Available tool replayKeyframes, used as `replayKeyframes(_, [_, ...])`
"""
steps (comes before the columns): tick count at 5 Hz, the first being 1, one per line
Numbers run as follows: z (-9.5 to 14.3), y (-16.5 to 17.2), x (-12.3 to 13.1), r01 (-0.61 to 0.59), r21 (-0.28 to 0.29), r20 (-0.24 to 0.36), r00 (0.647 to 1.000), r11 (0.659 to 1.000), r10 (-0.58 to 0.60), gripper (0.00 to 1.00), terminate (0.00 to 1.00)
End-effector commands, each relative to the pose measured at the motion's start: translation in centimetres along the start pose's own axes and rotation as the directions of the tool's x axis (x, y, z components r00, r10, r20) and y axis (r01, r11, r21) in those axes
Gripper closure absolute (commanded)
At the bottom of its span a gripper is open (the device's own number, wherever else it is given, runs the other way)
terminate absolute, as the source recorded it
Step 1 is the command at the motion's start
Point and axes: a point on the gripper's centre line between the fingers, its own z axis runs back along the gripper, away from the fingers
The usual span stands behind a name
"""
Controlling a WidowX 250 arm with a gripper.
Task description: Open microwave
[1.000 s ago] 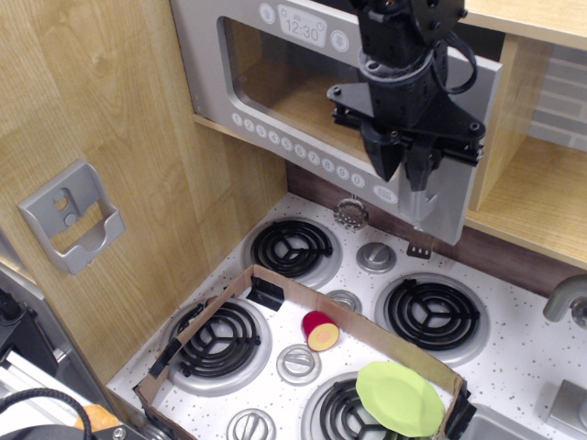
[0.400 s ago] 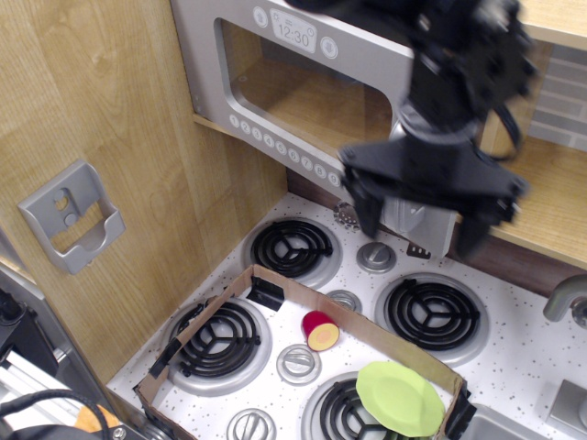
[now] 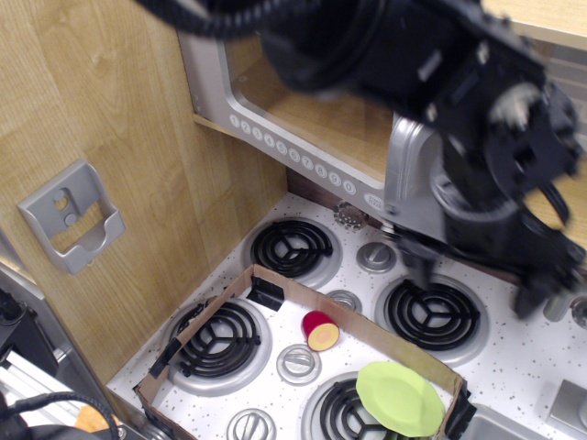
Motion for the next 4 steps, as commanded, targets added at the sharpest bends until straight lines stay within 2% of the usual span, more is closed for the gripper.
replayKeyframes(1, [0.1,-2.4,3.4,0.410,-0.135,0.063,0.912,0.902,-0.406,0.00,0.00])
replayKeyframes(2, [-0.6,-3.0,6.2,0.526,-0.138,0.019,0.848,0.839,-0.529,0.00,0.00])
replayKeyframes(3, [-1.0,-2.9,8.3,0.577,-0.159,0.007,0.812,0.801,-0.584,0.00,0.00])
replayKeyframes(4, [-1.1,-2.1,9.3,0.607,-0.160,0.001,0.789,0.779,-0.615,0.00,0.00])
